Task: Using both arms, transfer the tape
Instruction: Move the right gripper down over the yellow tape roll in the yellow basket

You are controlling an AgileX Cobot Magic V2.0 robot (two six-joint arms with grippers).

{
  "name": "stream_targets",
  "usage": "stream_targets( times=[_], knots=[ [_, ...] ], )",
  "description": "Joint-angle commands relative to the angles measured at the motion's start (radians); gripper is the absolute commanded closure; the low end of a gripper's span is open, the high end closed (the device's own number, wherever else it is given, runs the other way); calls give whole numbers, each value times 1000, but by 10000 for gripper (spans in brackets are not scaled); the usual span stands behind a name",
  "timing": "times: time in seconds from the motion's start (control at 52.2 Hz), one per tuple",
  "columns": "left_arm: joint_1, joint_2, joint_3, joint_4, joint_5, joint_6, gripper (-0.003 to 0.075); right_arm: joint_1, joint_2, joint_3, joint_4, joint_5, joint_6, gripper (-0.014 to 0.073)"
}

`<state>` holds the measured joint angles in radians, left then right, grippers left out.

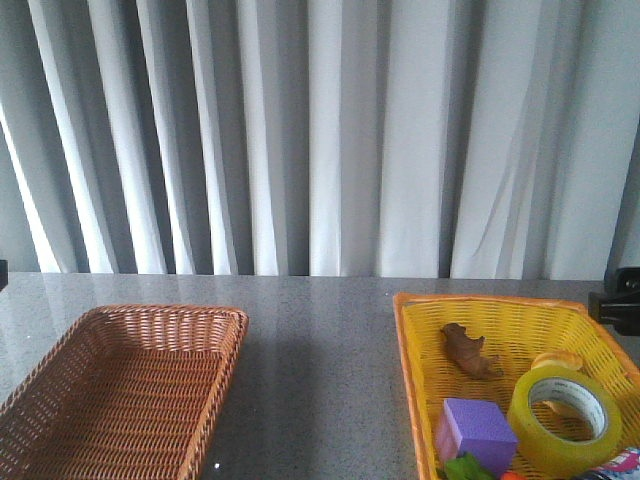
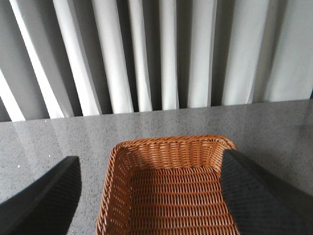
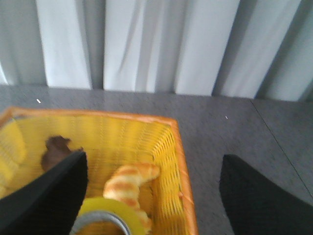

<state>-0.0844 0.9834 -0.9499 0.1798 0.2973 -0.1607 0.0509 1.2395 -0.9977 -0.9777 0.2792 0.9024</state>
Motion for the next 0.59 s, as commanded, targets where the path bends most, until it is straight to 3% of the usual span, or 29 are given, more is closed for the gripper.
stream_targets(
  times=[0.0, 0.134, 0.23, 0.441, 0.575],
  knots=[
    [-8, 12, -34, 3, -46, -3, 169, 0, 28, -96, 233, 104, -337, 53],
    [-8, 31, -34, 0, -52, -4, 169, -1, 79, -214, 601, 218, -714, 53],
    [-8, 37, -34, 0, -54, -4, 169, -1, 119, -297, 751, 288, -852, 53],
    [-8, 37, -34, 0, -49, -4, 169, -16, 281, -520, 783, 574, -862, 53],
    [-8, 37, -34, 0, -42, -4, 169, -41, 383, -608, 787, 666, -860, 53]
  ],
)
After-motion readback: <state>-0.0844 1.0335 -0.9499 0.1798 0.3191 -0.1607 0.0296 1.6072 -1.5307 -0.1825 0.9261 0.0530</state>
